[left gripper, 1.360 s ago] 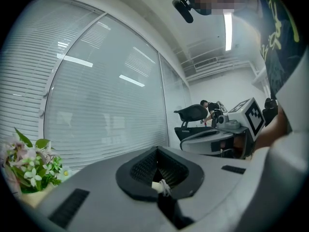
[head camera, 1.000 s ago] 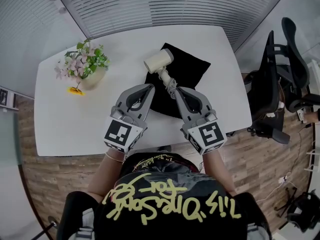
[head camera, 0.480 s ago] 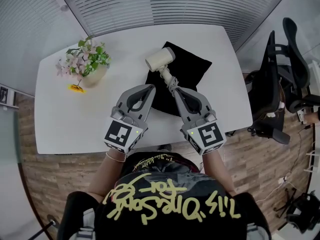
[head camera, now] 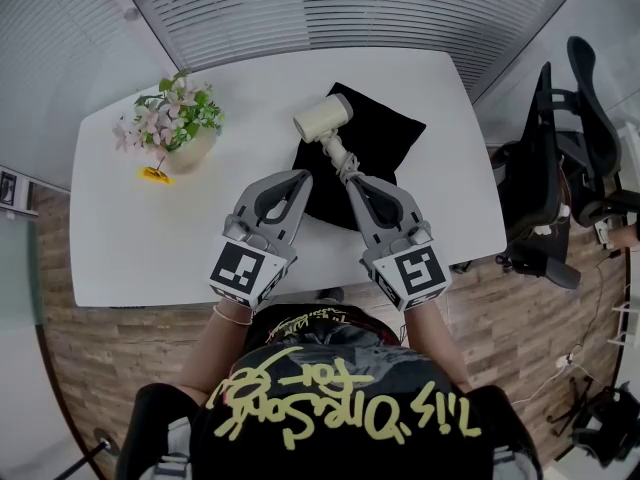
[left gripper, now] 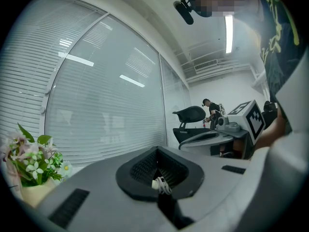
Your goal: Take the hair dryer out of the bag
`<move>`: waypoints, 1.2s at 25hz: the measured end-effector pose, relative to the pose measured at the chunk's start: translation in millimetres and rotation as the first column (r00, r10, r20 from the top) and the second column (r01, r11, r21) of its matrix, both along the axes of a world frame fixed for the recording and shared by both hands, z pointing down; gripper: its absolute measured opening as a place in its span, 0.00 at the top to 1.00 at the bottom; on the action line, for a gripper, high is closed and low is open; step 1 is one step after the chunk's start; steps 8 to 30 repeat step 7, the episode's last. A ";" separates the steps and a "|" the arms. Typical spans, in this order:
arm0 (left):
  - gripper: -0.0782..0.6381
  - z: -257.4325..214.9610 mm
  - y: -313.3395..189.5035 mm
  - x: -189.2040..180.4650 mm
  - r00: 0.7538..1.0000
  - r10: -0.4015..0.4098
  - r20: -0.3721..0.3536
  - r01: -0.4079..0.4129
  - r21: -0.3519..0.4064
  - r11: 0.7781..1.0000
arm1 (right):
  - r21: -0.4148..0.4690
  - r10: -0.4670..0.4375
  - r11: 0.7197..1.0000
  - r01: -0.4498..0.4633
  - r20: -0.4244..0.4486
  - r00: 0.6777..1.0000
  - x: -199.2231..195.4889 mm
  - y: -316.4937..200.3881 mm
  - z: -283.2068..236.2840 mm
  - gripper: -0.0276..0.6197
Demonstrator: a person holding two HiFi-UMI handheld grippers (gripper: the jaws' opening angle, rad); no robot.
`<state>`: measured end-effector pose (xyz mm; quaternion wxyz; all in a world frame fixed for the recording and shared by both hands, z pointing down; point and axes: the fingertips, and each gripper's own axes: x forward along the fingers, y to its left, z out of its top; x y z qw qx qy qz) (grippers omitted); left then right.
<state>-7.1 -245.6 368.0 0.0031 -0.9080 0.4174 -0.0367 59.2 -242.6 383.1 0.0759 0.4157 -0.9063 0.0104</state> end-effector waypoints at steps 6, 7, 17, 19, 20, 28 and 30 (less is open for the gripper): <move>0.90 2.6 1.4 0.3 1.000 0.008 0.009 -0.008 -0.016 1.000 | 0.032 -0.026 0.999 0.024 0.050 0.998 -5.3 1.6 -4.8 0.95; 0.90 4.0 1.9 0.0 1.000 0.009 0.014 -0.009 -0.024 1.000 | 0.036 -0.030 0.999 0.028 0.055 0.998 -5.8 1.7 -5.6 0.95; 0.90 4.0 1.9 0.0 1.000 0.009 0.014 -0.009 -0.024 1.000 | 0.036 -0.030 0.999 0.028 0.055 0.998 -5.8 1.7 -5.6 0.95; 0.90 4.0 1.9 0.0 1.000 0.009 0.014 -0.009 -0.024 1.000 | 0.036 -0.030 0.999 0.028 0.055 0.998 -5.8 1.7 -5.6 0.95; 0.90 4.0 1.9 0.0 1.000 0.009 0.014 -0.009 -0.024 1.000 | 0.036 -0.030 0.999 0.028 0.055 0.998 -5.8 1.7 -5.6 0.95; 0.90 4.0 1.9 0.0 1.000 0.009 0.014 -0.009 -0.024 1.000 | 0.036 -0.030 0.999 0.028 0.055 0.998 -5.8 1.7 -5.6 0.95; 0.90 4.0 1.9 0.0 1.000 0.009 0.014 -0.009 -0.024 1.000 | 0.036 -0.030 0.999 0.028 0.055 0.998 -5.8 1.7 -5.6 0.95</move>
